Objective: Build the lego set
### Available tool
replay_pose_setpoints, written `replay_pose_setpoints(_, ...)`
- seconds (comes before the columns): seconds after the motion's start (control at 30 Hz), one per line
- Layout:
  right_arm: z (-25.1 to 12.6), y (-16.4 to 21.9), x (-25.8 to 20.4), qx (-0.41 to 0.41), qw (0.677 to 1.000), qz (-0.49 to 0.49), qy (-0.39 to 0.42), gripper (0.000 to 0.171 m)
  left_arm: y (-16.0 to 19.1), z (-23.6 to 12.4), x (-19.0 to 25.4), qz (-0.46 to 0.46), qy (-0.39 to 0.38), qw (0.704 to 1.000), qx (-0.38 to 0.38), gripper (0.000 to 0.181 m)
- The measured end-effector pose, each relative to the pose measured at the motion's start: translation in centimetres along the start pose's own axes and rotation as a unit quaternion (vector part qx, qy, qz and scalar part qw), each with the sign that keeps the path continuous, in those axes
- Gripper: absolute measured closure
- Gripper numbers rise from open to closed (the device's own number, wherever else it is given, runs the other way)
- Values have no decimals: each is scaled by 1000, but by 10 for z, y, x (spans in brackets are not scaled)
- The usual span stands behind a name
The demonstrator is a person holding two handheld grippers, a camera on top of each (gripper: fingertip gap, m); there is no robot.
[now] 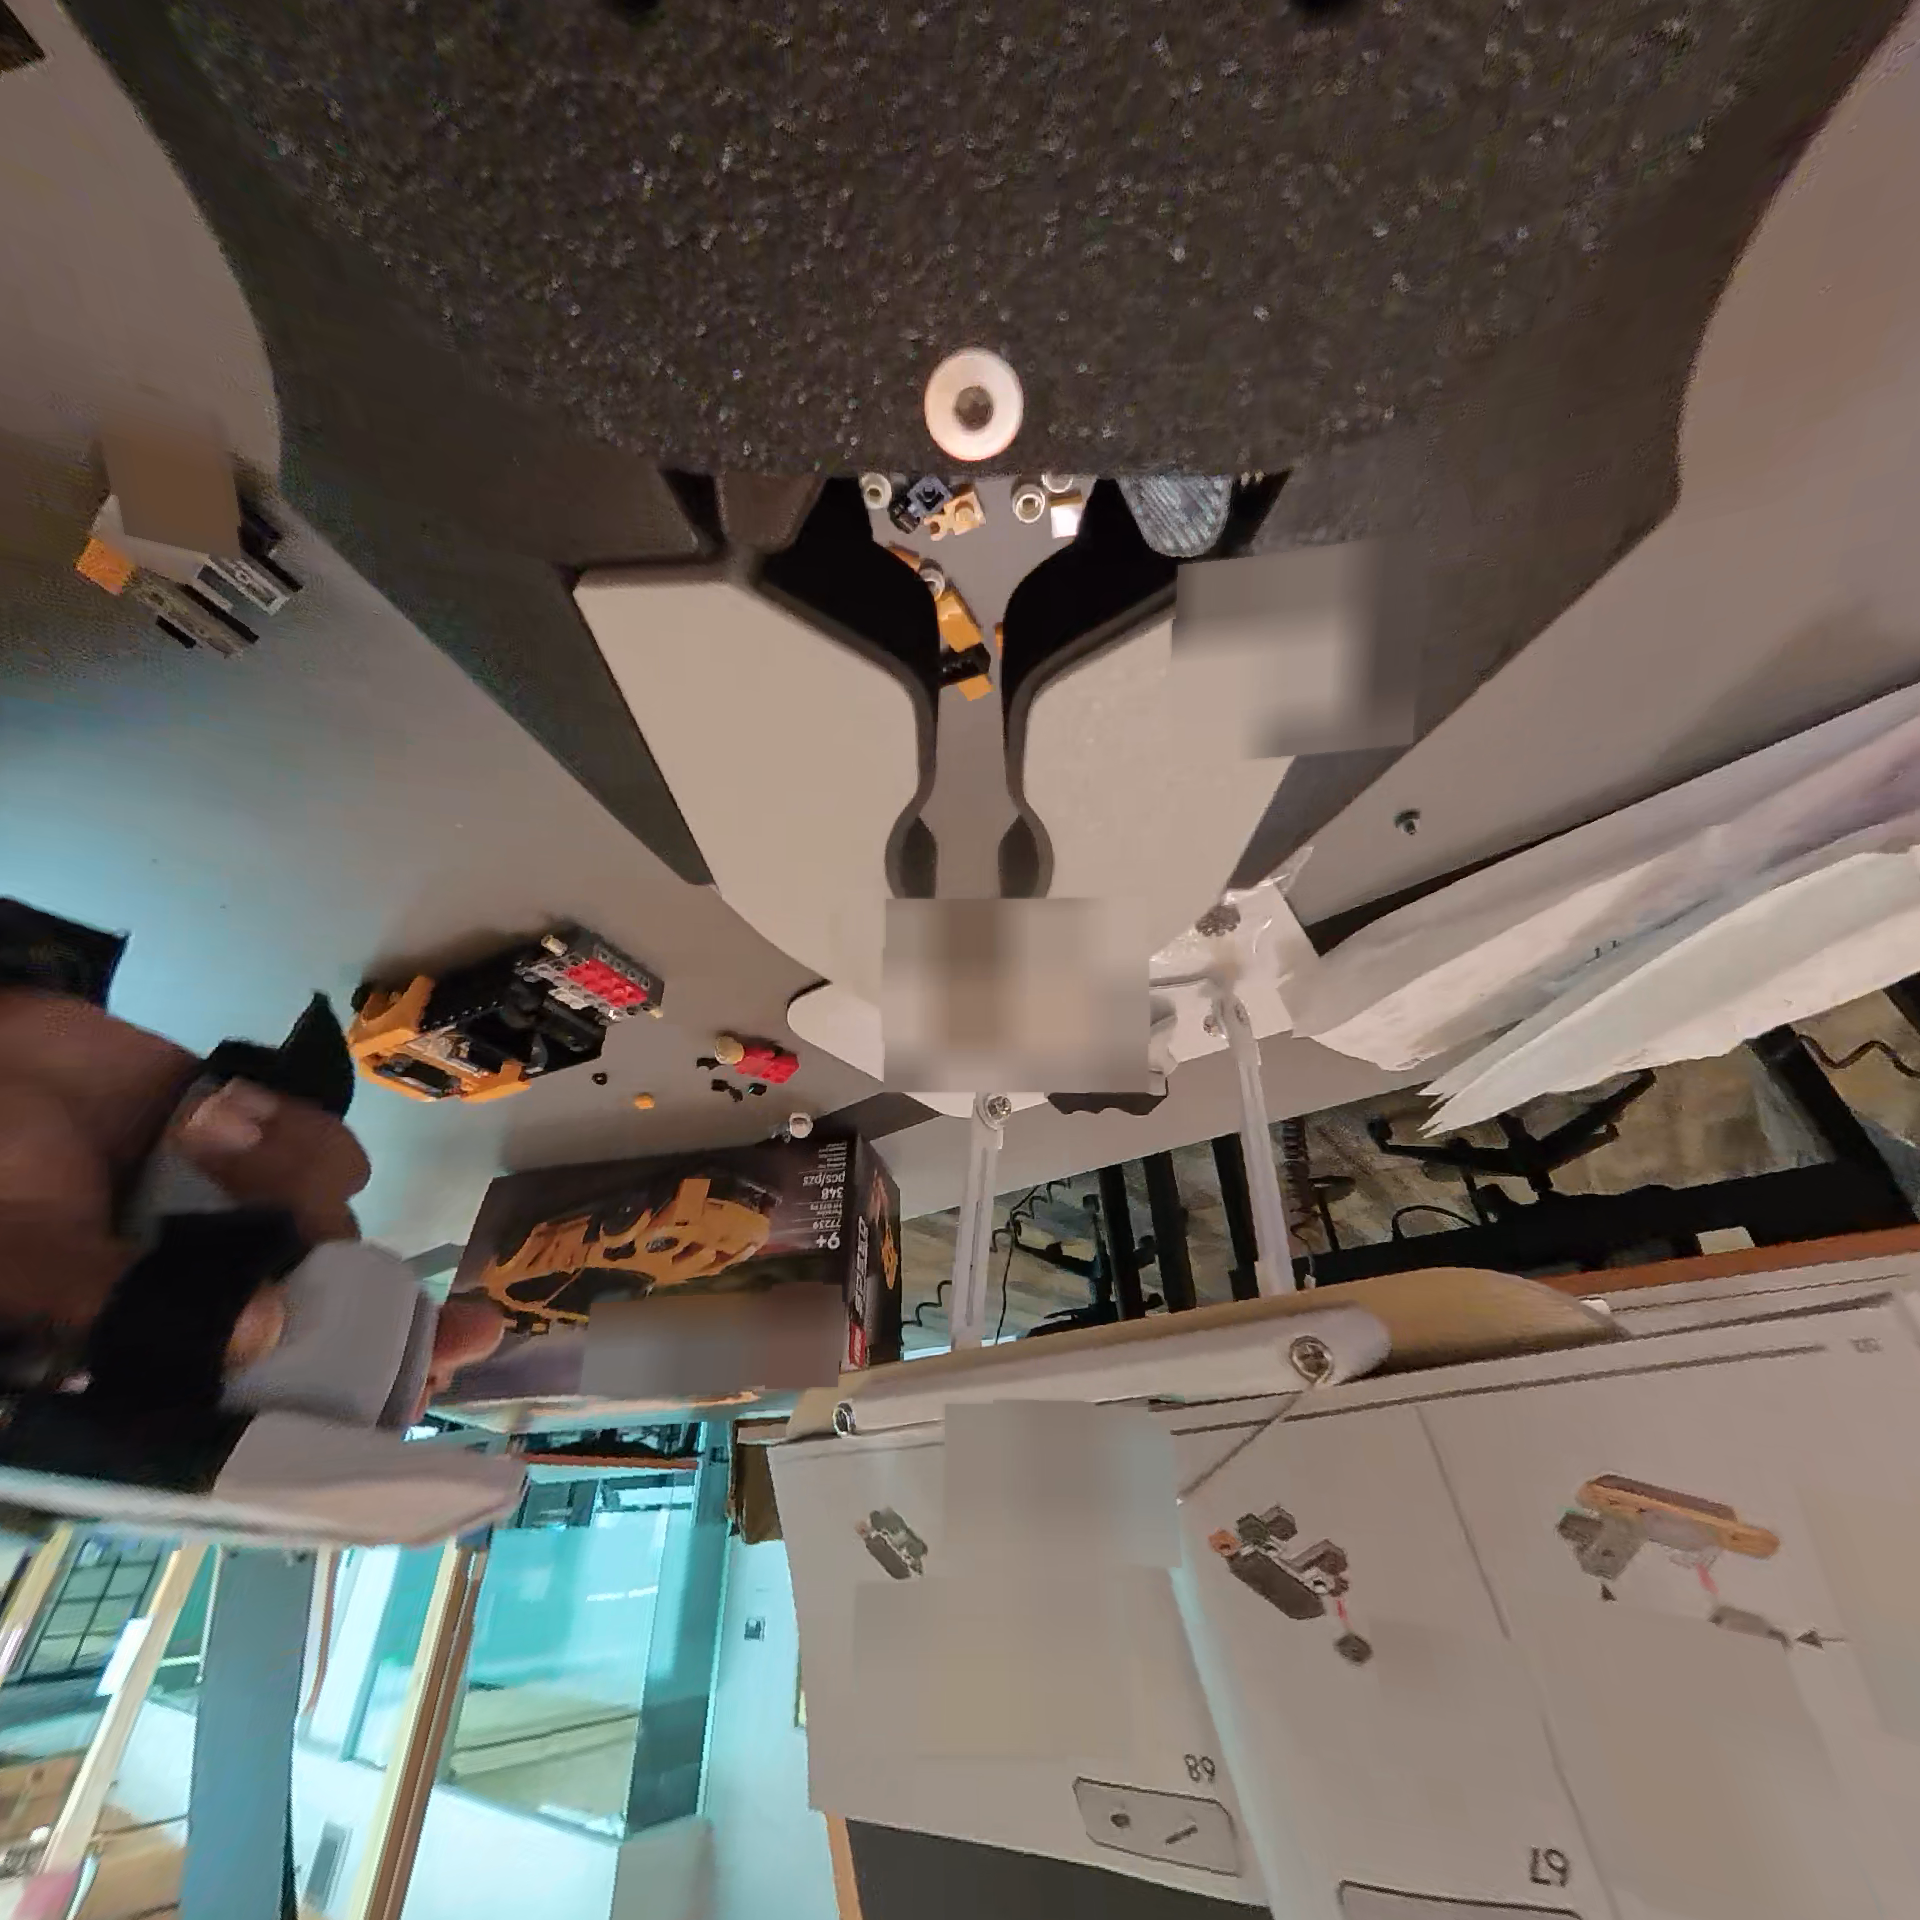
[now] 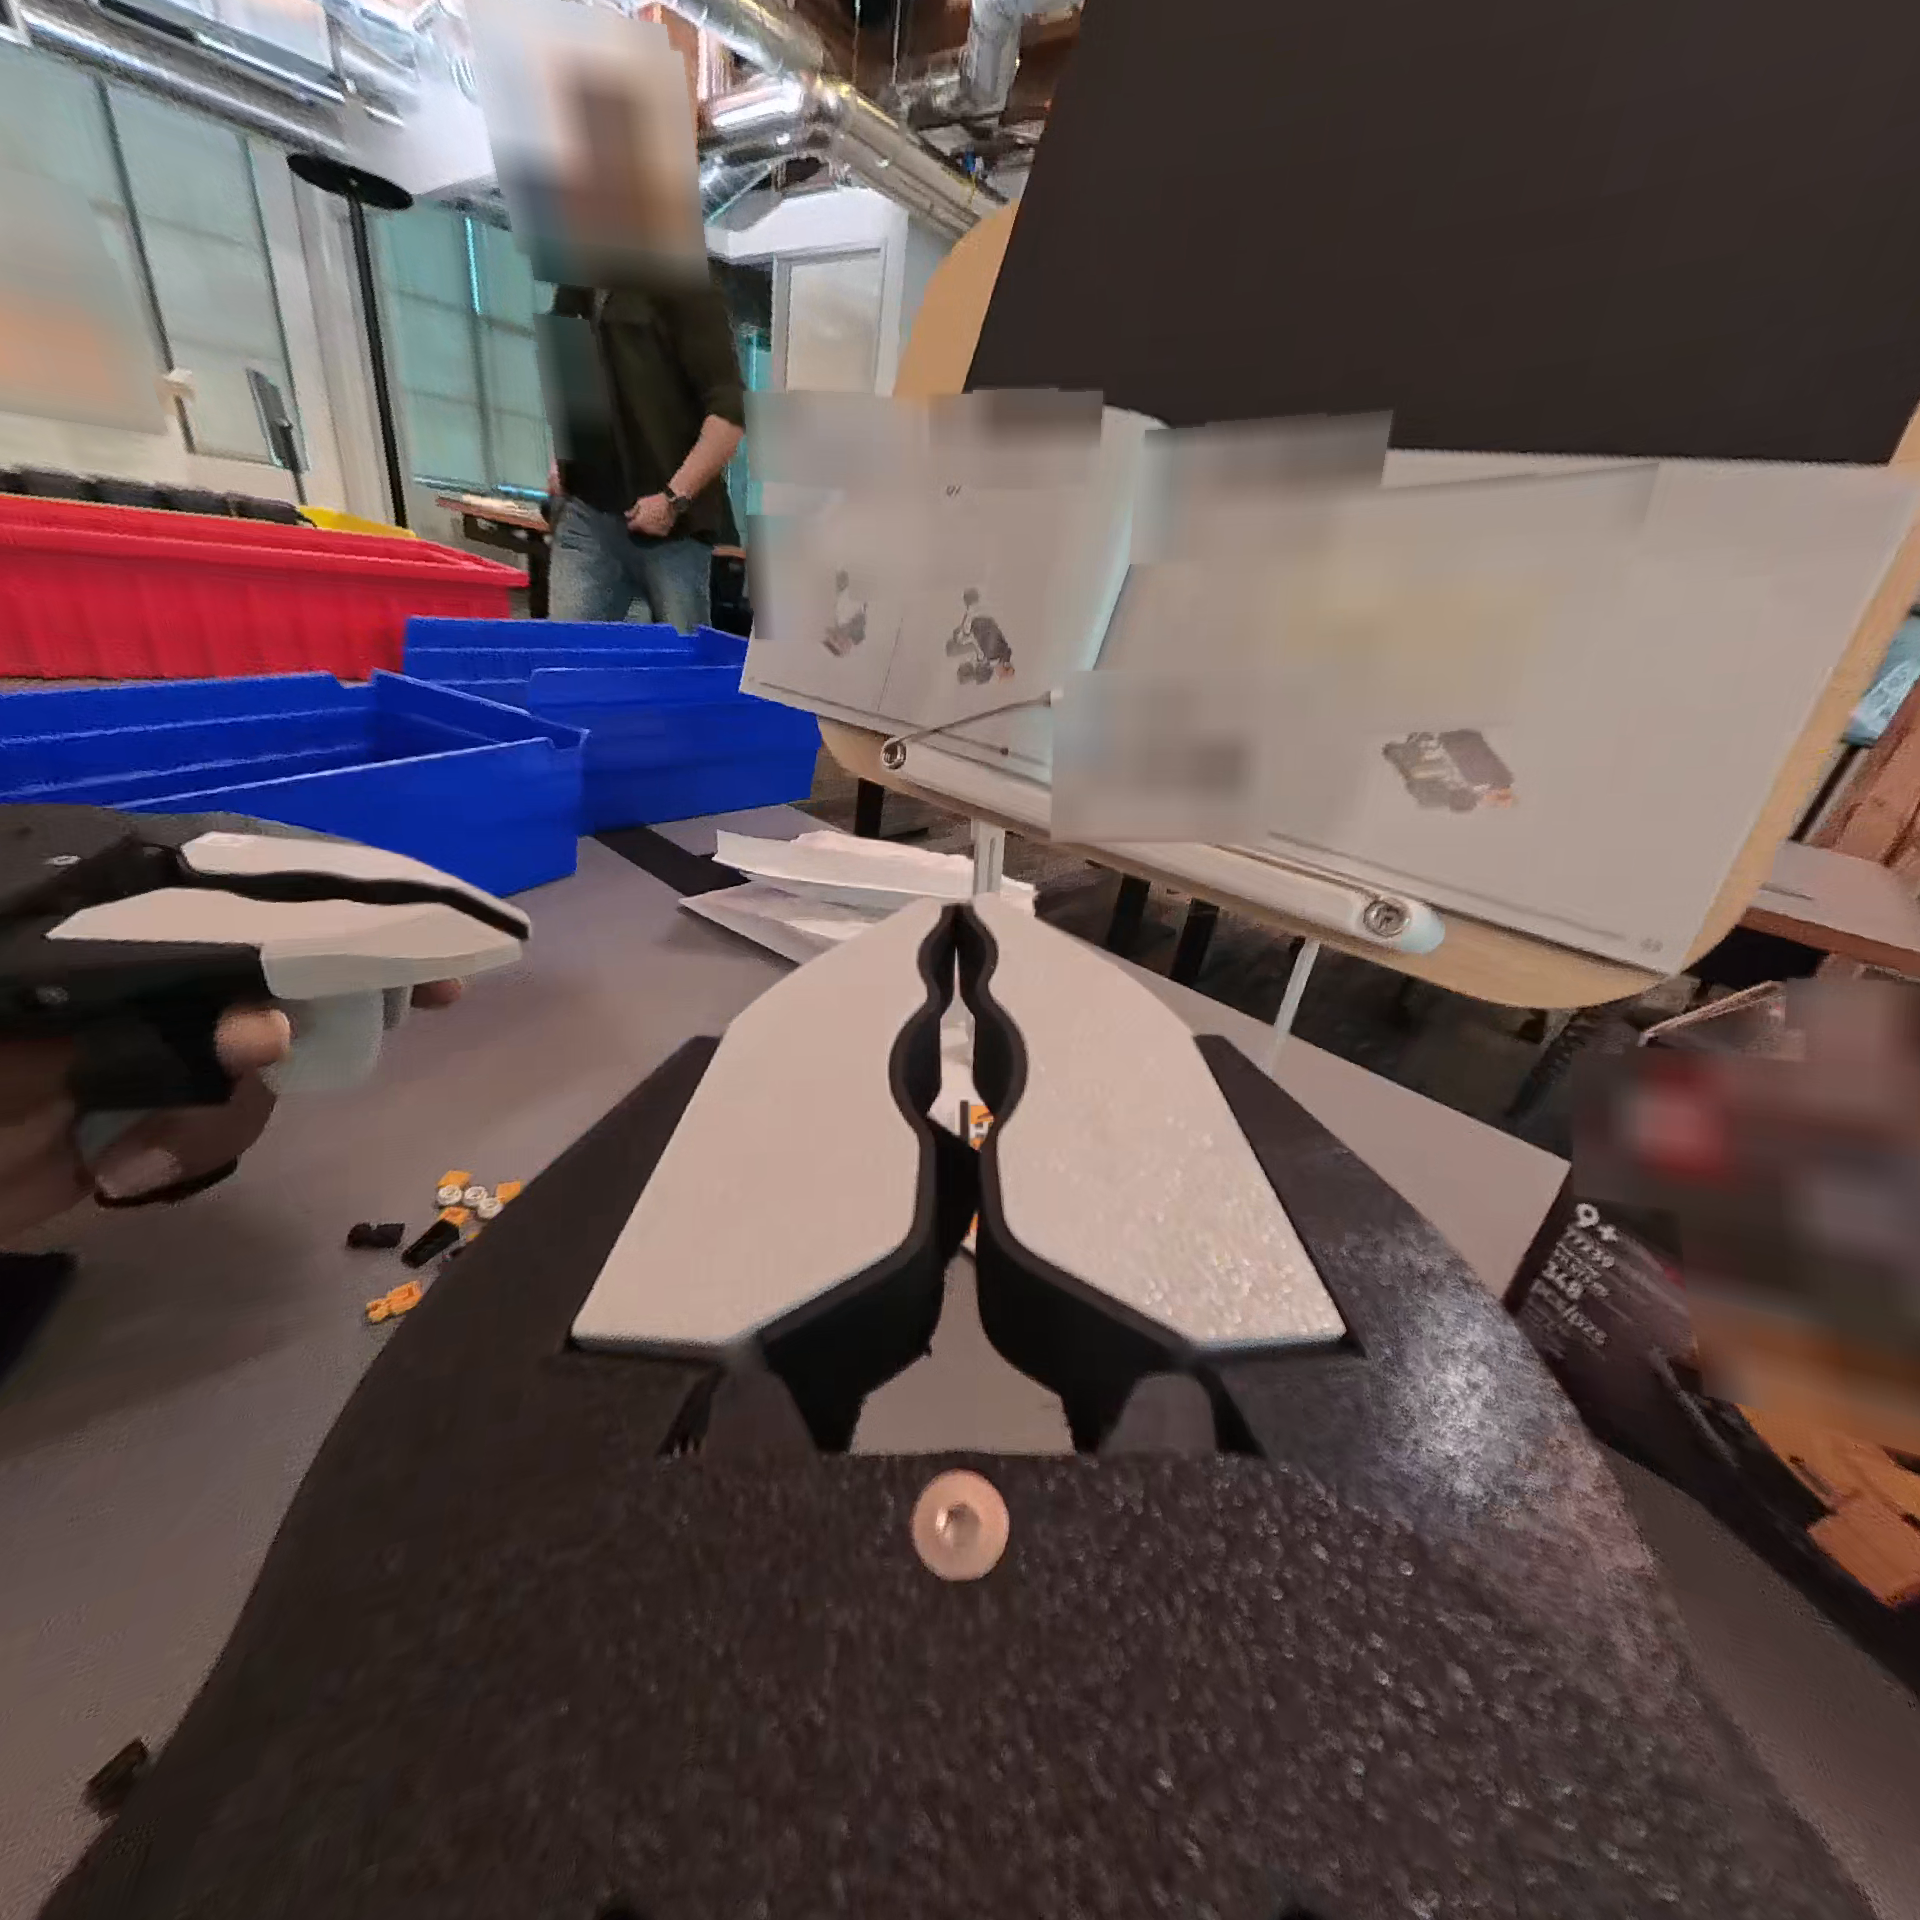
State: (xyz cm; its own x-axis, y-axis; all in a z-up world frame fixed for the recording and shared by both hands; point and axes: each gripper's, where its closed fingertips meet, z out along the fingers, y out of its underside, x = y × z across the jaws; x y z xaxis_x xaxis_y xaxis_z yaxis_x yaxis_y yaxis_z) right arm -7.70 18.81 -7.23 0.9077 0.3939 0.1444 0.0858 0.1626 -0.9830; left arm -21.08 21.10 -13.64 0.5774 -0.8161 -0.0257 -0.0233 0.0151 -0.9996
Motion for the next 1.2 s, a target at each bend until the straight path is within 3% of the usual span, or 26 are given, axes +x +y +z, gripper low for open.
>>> replay_pose_setpoints(0.1, 0, -3, -3, 3, 999, 32, -13, 171, -2, 2, 9, 7, 15, 1000, -1, 172)
replay_pose_setpoints(0.27, -8, -34, -6, 19, 999, 24, -14, 171, 8, 10, 40, 100, 64, 992, -42, 178)
replay_pose_setpoints(0.37, -14, -54, -13, 13, 999, 28, -34, 171, 26, 9, 73, 144, 156, 970, -116, 180)
replay_pose_setpoints(0.47, -22, -59, -25, -14, 995, 38, -88, 169, 48, -3, 99, 169, 245, 930, -213, 178)
replay_pose_setpoints(0.53, -33, -34, -42, -81, 985, 18, -149, 160, 55, -15, 108, 163, 282, 907, -266, 169)
replay_pose_setpoints(0.67, -80, 54, -75, -238, 938, -57, -244, 134, 72, -38, 124, 146, 320, 876, -329, 164)
replay_pose_setpoints(0.77, -104, 102, -99, -289, 905, -104, -296, 123, 102, -49, 127, 178, 313, 859, -365, 159)
replay_pose_setpoints(0.9, -118, 136, -119, -347, 860, -172, -332, 112, 119, -54, 141, 144, 333, 854, -373, 154)
replay_pose_setpoints(1.0, -120, 145, -127, -355, 854, -159, -344, 112, 123, -56, 145, 141, 344, 848, -377, 153)
replay_pose_setpoints(1.2, -127, 155, -131, -366, 843, -150, -364, 135, 124, -58, 149, 134, 353, 847, -374, 172)
